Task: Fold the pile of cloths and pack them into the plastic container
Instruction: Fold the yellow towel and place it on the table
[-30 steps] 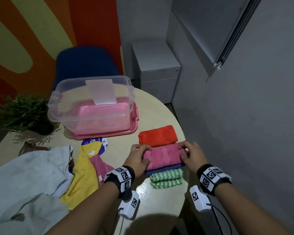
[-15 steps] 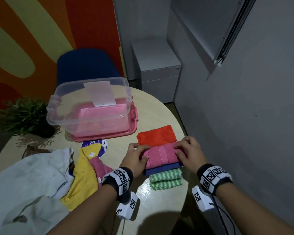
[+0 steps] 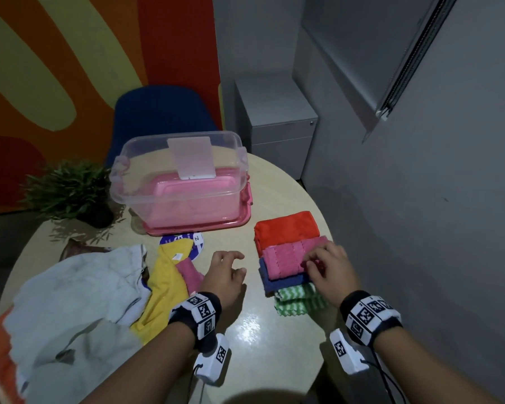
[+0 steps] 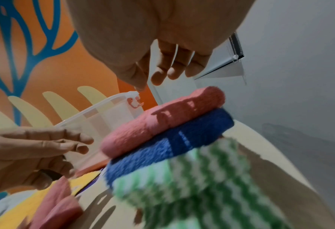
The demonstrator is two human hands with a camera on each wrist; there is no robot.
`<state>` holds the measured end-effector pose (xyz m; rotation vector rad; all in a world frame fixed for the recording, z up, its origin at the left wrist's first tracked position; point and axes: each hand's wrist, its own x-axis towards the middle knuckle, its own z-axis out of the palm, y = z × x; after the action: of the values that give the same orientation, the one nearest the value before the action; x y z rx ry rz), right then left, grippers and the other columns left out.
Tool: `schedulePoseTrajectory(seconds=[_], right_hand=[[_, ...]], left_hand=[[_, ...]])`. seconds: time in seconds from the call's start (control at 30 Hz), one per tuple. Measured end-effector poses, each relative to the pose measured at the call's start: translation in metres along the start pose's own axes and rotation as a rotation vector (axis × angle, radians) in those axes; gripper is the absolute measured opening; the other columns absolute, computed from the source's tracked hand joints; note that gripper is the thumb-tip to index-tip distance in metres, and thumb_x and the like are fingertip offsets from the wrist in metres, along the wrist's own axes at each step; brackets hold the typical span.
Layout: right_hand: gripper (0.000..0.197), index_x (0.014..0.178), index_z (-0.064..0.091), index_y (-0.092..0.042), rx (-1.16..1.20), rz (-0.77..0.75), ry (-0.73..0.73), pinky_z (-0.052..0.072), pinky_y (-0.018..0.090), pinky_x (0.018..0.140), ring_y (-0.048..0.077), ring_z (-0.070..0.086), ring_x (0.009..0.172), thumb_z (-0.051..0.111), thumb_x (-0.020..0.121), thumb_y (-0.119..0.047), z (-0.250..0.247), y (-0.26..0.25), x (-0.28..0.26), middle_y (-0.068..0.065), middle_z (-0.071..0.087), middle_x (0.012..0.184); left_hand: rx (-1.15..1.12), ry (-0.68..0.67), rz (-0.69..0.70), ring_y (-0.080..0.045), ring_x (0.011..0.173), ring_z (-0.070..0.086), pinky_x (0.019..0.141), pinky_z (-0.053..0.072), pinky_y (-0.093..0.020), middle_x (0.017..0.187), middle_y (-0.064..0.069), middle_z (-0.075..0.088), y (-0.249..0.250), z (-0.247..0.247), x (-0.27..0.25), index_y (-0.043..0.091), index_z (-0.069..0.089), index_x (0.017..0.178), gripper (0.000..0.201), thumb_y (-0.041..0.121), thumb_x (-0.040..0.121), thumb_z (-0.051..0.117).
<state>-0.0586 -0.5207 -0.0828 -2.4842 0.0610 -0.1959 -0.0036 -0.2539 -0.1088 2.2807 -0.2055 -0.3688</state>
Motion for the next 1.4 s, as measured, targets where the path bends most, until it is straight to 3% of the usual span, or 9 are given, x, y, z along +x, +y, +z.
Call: schedulePoseTrajectory(seconds=[0.2,0.33,0.43,0.57,0.7,0.9,1.0,1.13,1.4], right_hand=[[0.010,0.091,0.065,-0.023,0.038,-0.058,-0.246,0.040,0.015,0.080,0.007,0.052,0.092,0.061,0.090,-0.014,0.052,-0.060,-0.031,-0.012,0.059,0.093],[0.014,0.093,0.068,-0.025,0.067,-0.034,-0.456,0.048,0.021,0.075,-0.003,0.058,0.080,0.056,0.090,-0.018,0.096,-0.101,-0.041,-0.019,0.059,0.086],[0.014,0.088,0.065,-0.031,0.092,0.071,-0.569,0.054,0.023,0.070,-0.005,0.061,0.070,0.052,0.086,-0.027,0.128,-0.129,-0.044,-0.020,0.065,0.076],[0.013,0.099,0.059,-0.034,0.111,0.162,-0.666,0.054,0.032,0.089,0.012,0.066,0.092,0.056,0.087,-0.033,0.164,-0.158,-0.041,-0.008,0.070,0.100],[0.049,0.134,0.048,-0.026,-0.009,0.194,-0.755,0.050,0.031,0.094,0.018,0.062,0.109,0.062,0.089,-0.039,0.187,-0.173,-0.042,-0.001,0.064,0.123],[0.045,0.118,0.048,-0.029,0.306,0.367,-0.754,0.057,0.038,0.089,0.012,0.069,0.090,0.061,0.077,-0.015,0.192,-0.180,-0.046,-0.001,0.069,0.095],[0.047,0.115,0.054,-0.030,0.279,0.309,-0.824,0.055,0.034,0.088,0.018,0.064,0.100,0.067,0.072,-0.017,0.188,-0.183,-0.047,0.000,0.060,0.111],[0.061,0.139,0.055,-0.024,-0.139,0.045,-0.986,0.034,0.028,0.114,0.019,0.044,0.137,0.069,0.080,-0.016,0.190,-0.174,-0.056,-0.006,0.045,0.151],[0.071,0.148,0.046,-0.018,-0.285,-0.120,-0.976,0.038,0.034,0.113,0.023,0.040,0.142,0.070,0.082,-0.009,0.208,-0.174,-0.067,-0.009,0.027,0.161]], left_hand=[[0.289,-0.024,-0.021,-0.015,0.098,0.057,0.090,0.050,-0.037,0.110,0.004,0.053,-0.074,-0.044,-0.043,0.024,0.064,0.099,0.013,0.023,0.093,0.053],[0.332,0.028,-0.150,-0.019,0.097,0.054,0.091,0.047,-0.033,0.102,0.002,0.052,-0.111,-0.083,-0.067,0.028,0.063,0.087,0.009,0.019,0.087,0.060],[0.287,-0.058,-0.217,-0.021,0.100,0.057,0.093,0.048,-0.035,0.103,0.000,0.053,-0.131,-0.102,-0.073,0.032,0.056,0.090,0.014,0.028,0.082,0.067],[0.385,-0.259,-0.164,-0.020,0.108,0.058,0.093,0.048,-0.031,0.114,0.001,0.059,-0.141,-0.102,-0.075,0.028,0.062,0.117,0.041,0.049,0.082,0.063],[0.402,-0.274,-0.124,-0.021,0.094,0.064,0.084,0.053,-0.033,0.096,0.000,0.069,-0.129,-0.101,-0.073,0.021,0.068,0.090,0.019,0.035,0.088,0.055],[0.212,-0.318,-0.097,-0.018,0.095,0.063,0.088,0.052,-0.032,0.102,0.002,0.069,-0.134,-0.105,-0.077,0.030,0.064,0.094,0.017,0.027,0.093,0.047],[0.219,-0.370,-0.058,-0.018,0.102,0.062,0.090,0.049,-0.028,0.112,0.004,0.068,-0.141,-0.103,-0.084,0.037,0.063,0.106,0.023,0.027,0.094,0.046],[0.398,-0.380,0.058,-0.018,0.121,0.052,0.102,0.039,-0.025,0.131,0.004,0.057,-0.163,-0.100,-0.098,0.028,0.059,0.125,0.034,0.025,0.091,0.059],[0.249,-0.360,0.140,-0.017,0.137,0.040,0.105,0.027,-0.018,0.144,-0.003,0.051,-0.184,-0.100,-0.109,0.028,0.062,0.129,0.050,0.017,0.081,0.070]])
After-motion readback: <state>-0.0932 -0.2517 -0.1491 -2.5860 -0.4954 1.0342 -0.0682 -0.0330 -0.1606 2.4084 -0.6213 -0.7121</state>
